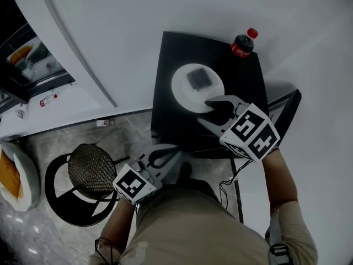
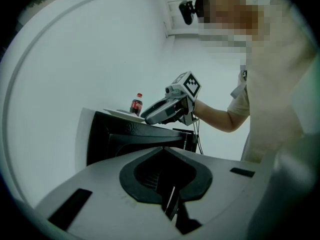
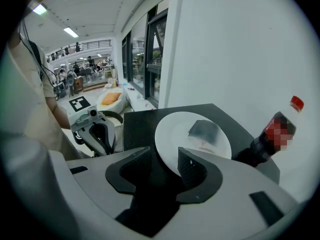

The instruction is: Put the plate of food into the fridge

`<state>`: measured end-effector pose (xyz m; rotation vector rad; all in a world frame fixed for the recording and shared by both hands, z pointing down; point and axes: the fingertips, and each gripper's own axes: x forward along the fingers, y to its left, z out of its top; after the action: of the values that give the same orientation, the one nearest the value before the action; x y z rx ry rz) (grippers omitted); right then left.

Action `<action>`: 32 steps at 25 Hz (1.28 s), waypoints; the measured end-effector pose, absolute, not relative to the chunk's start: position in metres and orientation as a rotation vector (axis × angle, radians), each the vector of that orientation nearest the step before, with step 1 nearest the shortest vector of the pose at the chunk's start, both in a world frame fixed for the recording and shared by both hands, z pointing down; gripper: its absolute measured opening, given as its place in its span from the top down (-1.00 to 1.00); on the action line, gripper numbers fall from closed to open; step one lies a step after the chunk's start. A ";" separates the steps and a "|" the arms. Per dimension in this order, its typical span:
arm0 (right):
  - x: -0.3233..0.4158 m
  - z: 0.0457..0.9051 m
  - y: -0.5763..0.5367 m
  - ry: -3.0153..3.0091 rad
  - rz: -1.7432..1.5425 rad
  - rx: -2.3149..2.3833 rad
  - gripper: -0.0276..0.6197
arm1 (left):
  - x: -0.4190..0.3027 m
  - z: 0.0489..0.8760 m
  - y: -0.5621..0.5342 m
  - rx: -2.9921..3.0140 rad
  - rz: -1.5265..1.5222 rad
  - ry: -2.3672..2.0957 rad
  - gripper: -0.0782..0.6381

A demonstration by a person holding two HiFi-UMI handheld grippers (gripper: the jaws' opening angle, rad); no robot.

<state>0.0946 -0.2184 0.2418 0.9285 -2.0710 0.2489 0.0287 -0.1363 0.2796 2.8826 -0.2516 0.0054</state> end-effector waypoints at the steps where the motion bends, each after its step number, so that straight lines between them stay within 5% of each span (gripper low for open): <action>1: 0.094 0.242 -0.217 -2.072 0.248 0.927 0.39 | 0.029 0.280 -0.136 2.881 0.004 -0.249 0.75; 32: 0.084 0.240 -0.187 -2.121 0.266 0.816 0.40 | 0.043 0.281 -0.126 2.851 -0.006 -0.172 0.75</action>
<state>0.0842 -0.1870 0.2400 0.8159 -2.1213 0.2656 0.0434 -0.1260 0.2812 2.8515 -0.1722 -0.0056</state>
